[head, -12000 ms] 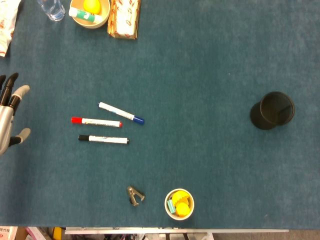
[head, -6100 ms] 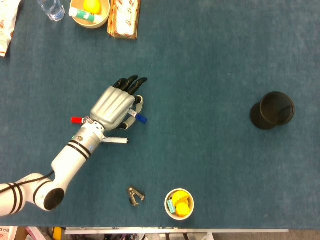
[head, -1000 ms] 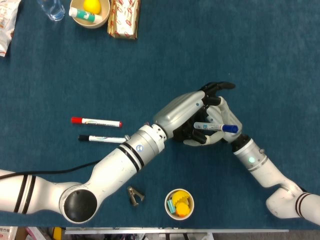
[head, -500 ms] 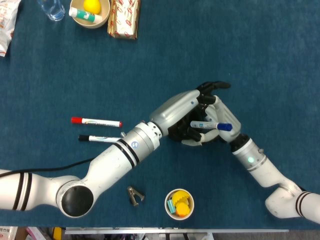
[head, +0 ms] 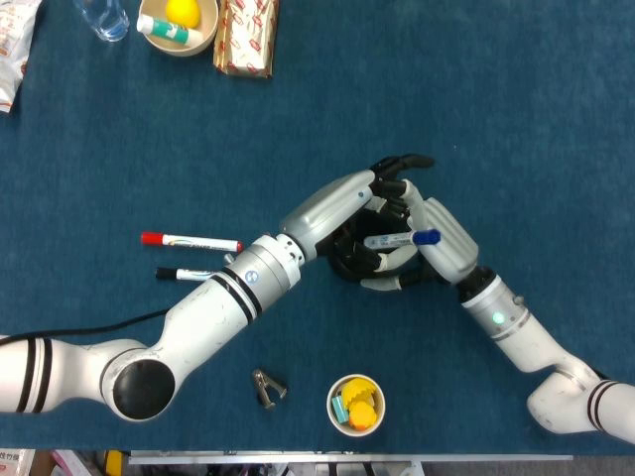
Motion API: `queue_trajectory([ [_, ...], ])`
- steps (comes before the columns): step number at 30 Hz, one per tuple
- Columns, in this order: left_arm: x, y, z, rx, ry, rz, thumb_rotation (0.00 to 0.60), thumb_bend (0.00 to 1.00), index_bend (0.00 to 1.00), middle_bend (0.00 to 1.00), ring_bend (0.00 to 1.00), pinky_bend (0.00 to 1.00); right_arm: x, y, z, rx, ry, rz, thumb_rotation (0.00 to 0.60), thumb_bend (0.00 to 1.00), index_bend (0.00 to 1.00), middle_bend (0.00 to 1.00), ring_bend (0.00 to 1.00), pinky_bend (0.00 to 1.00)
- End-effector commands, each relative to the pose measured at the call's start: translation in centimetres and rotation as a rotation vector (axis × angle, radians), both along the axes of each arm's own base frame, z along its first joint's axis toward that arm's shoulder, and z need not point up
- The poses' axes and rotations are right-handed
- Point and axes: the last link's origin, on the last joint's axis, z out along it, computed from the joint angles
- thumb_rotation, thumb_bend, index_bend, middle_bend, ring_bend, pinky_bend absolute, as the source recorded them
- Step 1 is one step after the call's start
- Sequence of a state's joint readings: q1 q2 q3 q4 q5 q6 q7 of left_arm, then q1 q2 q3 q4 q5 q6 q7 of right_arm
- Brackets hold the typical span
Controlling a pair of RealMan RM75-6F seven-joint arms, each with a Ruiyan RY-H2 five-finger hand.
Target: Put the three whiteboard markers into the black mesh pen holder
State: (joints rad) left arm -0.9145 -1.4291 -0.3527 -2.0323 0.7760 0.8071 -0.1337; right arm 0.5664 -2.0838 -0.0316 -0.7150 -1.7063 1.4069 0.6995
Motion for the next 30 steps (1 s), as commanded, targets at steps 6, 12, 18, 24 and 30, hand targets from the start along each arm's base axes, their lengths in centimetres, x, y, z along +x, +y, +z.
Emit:
queue_trajectory([
  [6, -0.2, 0.0, -0.1, -0.005, -0.001, 0.004, 0.600, 0.34, 0.28, 0.07, 0.01, 0.15, -0.1, 0.0, 0.0, -0.004, 0.001, 0.000, 0.600, 0.00, 0.43, 0.51, 0.44, 0.49],
  [12, -0.5, 0.1, 0.2, -0.007, -0.018, 0.024, 0.600, 0.34, 0.24, 0.07, 0.01, 0.15, -0.6, 0.0, 0.3, -0.011, 0.011, -0.005, 0.600, 0.00, 0.43, 0.51, 0.44, 0.49],
  [18, -1.4, 0.2, 1.4, 0.022, 0.010, 0.031, 0.600, 0.34, 0.28, 0.07, 0.02, 0.15, -2.0, -0.5, 1.5, -0.046, 0.047, -0.015, 0.600, 0.00, 0.43, 0.51, 0.44, 0.49],
  [24, -3.0, 0.1, 3.1, 0.101, 0.079, 0.022, 0.600, 0.34, 0.30, 0.08, 0.02, 0.15, -3.6, -0.8, 3.5, -0.087, 0.097, -0.007, 0.600, 0.00, 0.43, 0.51, 0.44, 0.49],
  [30, -5.9, 0.0, 4.6, 0.215, 0.183, 0.031, 0.600, 0.34, 0.32, 0.08, 0.03, 0.15, -4.7, -0.9, 6.3, -0.139, 0.120, 0.002, 0.600, 0.00, 0.43, 0.51, 0.44, 0.49],
])
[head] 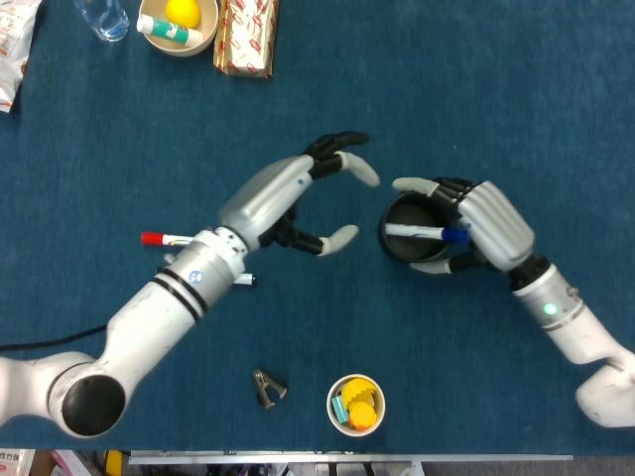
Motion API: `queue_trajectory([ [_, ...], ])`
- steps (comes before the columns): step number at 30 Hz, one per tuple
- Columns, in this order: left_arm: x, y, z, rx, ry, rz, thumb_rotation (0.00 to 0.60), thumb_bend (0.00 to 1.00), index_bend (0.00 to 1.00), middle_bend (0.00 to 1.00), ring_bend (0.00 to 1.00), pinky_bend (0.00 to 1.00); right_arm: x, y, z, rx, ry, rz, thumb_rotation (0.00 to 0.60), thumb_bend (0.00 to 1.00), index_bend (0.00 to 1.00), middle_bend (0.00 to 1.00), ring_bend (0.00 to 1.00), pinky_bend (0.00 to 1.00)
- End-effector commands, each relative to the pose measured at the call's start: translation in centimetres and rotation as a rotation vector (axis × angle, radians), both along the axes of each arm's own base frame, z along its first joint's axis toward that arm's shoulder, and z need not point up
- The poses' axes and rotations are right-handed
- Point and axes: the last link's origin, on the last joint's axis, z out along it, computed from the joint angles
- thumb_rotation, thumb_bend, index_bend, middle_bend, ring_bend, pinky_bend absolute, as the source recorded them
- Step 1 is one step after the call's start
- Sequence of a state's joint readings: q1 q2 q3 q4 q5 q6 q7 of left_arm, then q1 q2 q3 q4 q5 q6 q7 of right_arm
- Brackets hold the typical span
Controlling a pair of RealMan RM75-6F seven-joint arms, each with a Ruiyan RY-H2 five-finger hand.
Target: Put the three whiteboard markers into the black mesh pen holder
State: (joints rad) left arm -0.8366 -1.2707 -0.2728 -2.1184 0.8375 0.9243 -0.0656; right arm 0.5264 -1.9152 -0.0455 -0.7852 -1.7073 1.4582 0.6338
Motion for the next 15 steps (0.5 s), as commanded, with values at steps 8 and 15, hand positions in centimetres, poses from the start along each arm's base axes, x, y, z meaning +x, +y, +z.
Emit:
queue_trajectory([
  [8, -5.7, 0.1, 1.9, 0.196, 0.164, 0.055, 0.600, 0.34, 0.36, 0.09, 0.03, 0.15, -0.7, 0.4, 5.1, -0.100, 0.012, 0.013, 0.600, 0.00, 0.43, 0.52, 0.44, 0.49],
  [15, -9.2, -0.3, 1.5, 0.306, 0.376, 0.008, 0.600, 0.34, 0.39, 0.08, 0.03, 0.15, -1.3, 0.8, 7.6, -0.150, 0.026, -0.004, 0.600, 0.00, 0.43, 0.52, 0.44, 0.49],
])
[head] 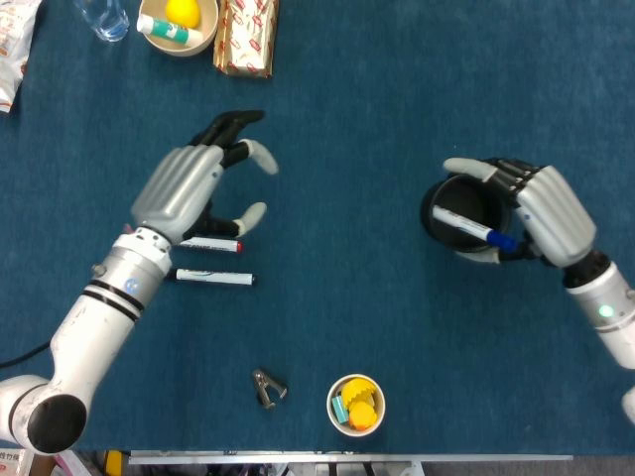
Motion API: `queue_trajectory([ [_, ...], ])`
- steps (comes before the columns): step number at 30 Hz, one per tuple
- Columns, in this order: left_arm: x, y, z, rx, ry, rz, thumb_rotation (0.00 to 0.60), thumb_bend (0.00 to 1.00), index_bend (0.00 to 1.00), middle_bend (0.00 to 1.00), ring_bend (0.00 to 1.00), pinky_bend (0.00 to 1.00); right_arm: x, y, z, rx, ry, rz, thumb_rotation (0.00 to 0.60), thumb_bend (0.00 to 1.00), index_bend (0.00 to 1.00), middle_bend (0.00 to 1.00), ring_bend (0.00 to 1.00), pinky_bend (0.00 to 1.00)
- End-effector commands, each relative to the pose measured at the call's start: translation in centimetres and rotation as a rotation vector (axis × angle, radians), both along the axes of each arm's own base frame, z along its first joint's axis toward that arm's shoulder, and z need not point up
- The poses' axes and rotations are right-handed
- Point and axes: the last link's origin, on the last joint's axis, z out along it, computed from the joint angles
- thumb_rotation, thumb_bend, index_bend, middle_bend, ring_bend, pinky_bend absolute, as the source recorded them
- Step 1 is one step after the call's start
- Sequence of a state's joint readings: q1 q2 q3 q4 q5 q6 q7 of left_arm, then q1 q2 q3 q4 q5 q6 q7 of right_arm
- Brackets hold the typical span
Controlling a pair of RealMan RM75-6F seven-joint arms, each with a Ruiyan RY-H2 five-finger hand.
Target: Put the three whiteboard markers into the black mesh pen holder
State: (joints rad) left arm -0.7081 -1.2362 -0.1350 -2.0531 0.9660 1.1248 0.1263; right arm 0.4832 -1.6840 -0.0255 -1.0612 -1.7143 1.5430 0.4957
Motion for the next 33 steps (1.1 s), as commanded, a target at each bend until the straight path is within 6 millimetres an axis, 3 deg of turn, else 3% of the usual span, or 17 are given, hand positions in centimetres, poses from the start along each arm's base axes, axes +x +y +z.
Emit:
queue_trajectory([
  [1, -2.3, -0.3, -0.4, 0.053, 0.117, -0.007, 0.600, 0.34, 0.39, 0.08, 0.03, 0.15, -0.5, 0.2, 1.1, -0.026, 0.012, -0.012, 0.600, 0.00, 0.43, 0.52, 0.44, 0.49],
  [8, -5.7, -0.5, -1.6, 0.113, 0.297, -0.046, 0.600, 0.34, 0.41, 0.06, 0.01, 0.14, -1.2, 0.6, 3.4, -0.071, 0.030, -0.027, 0.600, 0.00, 0.43, 0.52, 0.44, 0.49],
  [15, -8.0, -1.3, -3.3, 0.094, 0.414, -0.087, 0.600, 0.35, 0.40, 0.00, 0.00, 0.06, -1.8, 0.5, 4.9, -0.107, 0.041, -0.048, 0.600, 0.00, 0.43, 0.52, 0.44, 0.49],
  [23, -9.6, -1.9, -5.0, 0.023, 0.419, -0.061, 0.600, 0.34, 0.38, 0.00, 0.00, 0.01, -2.2, 0.6, 5.0, -0.102, 0.053, -0.062, 0.600, 0.00, 0.43, 0.52, 0.44, 0.49],
  [33, -10.3, -1.0, -7.5, -0.022, 0.441, -0.078, 0.600, 0.34, 0.36, 0.00, 0.00, 0.01, -2.4, 0.6, 4.9, -0.099, 0.050, -0.063, 0.600, 0.00, 0.43, 0.52, 0.44, 0.49],
])
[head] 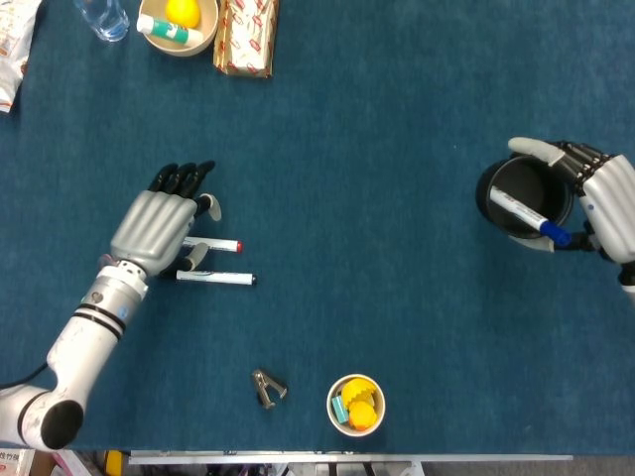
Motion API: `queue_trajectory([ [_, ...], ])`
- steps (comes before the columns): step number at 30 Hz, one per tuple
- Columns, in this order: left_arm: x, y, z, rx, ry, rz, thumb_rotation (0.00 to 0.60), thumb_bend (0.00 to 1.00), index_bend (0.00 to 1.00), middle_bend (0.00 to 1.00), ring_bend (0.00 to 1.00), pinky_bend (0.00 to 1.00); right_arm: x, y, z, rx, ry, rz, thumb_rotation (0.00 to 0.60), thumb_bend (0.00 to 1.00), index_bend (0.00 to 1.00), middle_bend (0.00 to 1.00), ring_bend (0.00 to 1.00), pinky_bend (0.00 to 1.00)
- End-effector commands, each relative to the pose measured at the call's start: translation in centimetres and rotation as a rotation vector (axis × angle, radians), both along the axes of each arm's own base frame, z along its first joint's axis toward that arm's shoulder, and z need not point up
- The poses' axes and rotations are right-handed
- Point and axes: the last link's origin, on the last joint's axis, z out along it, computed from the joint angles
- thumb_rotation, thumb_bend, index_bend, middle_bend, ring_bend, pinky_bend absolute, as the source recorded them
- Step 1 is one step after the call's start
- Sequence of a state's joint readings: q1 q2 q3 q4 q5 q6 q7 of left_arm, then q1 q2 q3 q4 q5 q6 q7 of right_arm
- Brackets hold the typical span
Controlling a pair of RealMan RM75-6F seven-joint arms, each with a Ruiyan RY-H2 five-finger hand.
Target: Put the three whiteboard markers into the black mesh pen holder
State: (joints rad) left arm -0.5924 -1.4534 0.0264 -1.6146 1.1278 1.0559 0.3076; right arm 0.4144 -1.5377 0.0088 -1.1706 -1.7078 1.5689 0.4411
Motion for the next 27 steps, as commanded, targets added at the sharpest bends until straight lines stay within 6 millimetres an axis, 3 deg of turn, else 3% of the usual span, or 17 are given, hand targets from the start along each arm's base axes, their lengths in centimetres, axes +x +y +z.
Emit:
queue_trajectory([
  [1, -0.1, 0.2, -0.7, -0.010, 0.004, -0.003, 0.600, 0.35, 0.36, 0.00, 0.00, 0.01, -0.1, 0.1, 0.1, -0.001, 0.000, -0.002, 0.600, 0.00, 0.43, 0.52, 0.44, 0.49],
  [27, -0.7, -0.1, -2.1, -0.049, 0.029, -0.001, 0.600, 0.35, 0.37, 0.00, 0.00, 0.01, -0.8, 0.5, -0.2, 0.012, -0.007, -0.022, 0.600, 0.00, 0.43, 0.52, 0.44, 0.49],
])
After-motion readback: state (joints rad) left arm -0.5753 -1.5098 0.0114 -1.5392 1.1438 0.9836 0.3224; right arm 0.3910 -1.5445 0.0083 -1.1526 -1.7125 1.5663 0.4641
